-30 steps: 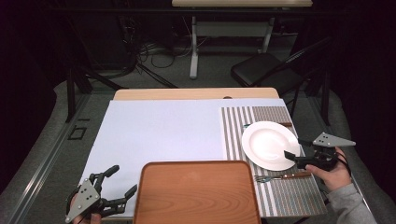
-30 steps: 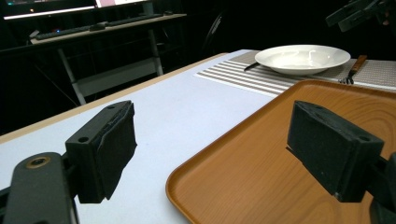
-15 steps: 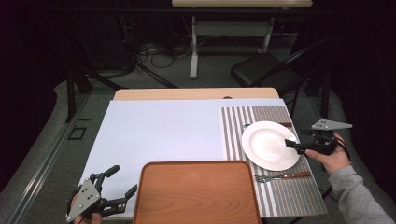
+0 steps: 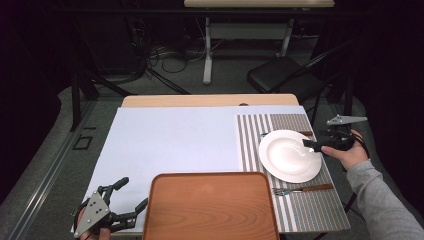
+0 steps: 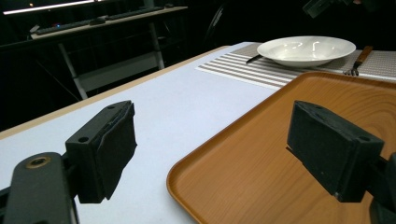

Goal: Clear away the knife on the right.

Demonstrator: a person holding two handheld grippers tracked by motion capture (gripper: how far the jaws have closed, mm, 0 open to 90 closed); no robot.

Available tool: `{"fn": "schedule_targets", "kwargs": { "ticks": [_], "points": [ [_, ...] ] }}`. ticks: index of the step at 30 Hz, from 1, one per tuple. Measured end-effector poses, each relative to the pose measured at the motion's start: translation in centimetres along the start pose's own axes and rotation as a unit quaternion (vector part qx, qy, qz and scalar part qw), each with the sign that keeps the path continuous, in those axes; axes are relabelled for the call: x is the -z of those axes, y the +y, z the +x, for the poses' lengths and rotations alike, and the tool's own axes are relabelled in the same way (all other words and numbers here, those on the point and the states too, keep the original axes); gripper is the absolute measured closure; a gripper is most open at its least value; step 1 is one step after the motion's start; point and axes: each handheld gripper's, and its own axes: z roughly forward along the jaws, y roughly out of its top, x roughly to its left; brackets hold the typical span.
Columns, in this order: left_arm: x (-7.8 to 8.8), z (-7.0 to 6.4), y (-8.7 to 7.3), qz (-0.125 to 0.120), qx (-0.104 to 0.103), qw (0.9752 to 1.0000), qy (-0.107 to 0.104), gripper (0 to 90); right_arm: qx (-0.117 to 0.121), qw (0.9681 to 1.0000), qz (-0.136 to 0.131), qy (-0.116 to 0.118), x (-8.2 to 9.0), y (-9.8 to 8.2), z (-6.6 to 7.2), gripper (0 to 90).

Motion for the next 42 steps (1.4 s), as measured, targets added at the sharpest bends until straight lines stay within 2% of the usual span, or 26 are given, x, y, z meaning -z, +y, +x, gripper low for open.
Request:
{"fn": "schedule_targets", "kwargs": {
  "ticks": [5,8,10,16,21,25,33,36,42],
  "points": [
    [0.0,0.0,0.0,0.000,0.000,1.0000,0.001,15.6,-0.005,0.9998,0.014,-0.011,-0.9,1.3,-0.5,16.4],
    [0.1,0.0,0.0,0.001,0.000,1.0000,0.001,15.6,-0.010,0.9998,0.012,-0.009,-1.1,1.9,-0.6,16.5],
    [0.1,0.0,0.0,0.000,-0.001,1.0000,0.002,15.6,-0.007,0.9998,0.016,-0.013,-1.4,2.9,-0.6,16.3],
    [0.1,0.0,-0.1,0.002,-0.001,1.0000,0.002,15.6,-0.006,0.9995,0.027,-0.014,-2.4,4.2,-0.5,16.6],
    [0.0,0.0,-0.1,0.005,-0.001,1.0000,0.002,15.6,-0.009,0.9991,0.040,-0.013,-3.6,4.4,-0.3,15.7],
    [0.0,0.1,-0.2,0.006,-0.001,1.0000,0.002,15.6,-0.009,0.9979,0.057,-0.028,-4.9,4.6,-0.2,15.6],
    [-0.1,0.1,-0.2,0.008,-0.002,1.0000,0.002,15.6,-0.016,0.9968,0.069,-0.038,-6.4,4.5,-0.5,15.0],
    [-0.1,0.1,-0.2,0.009,-0.001,1.0000,0.002,15.6,-0.016,0.9949,0.088,-0.048,-7.3,4.4,-0.5,15.0],
    [-0.2,0.0,-0.3,0.013,-0.004,0.9999,0.000,15.6,-0.022,0.9947,0.090,-0.045,-7.9,4.5,-0.7,15.0]
  ]
}}
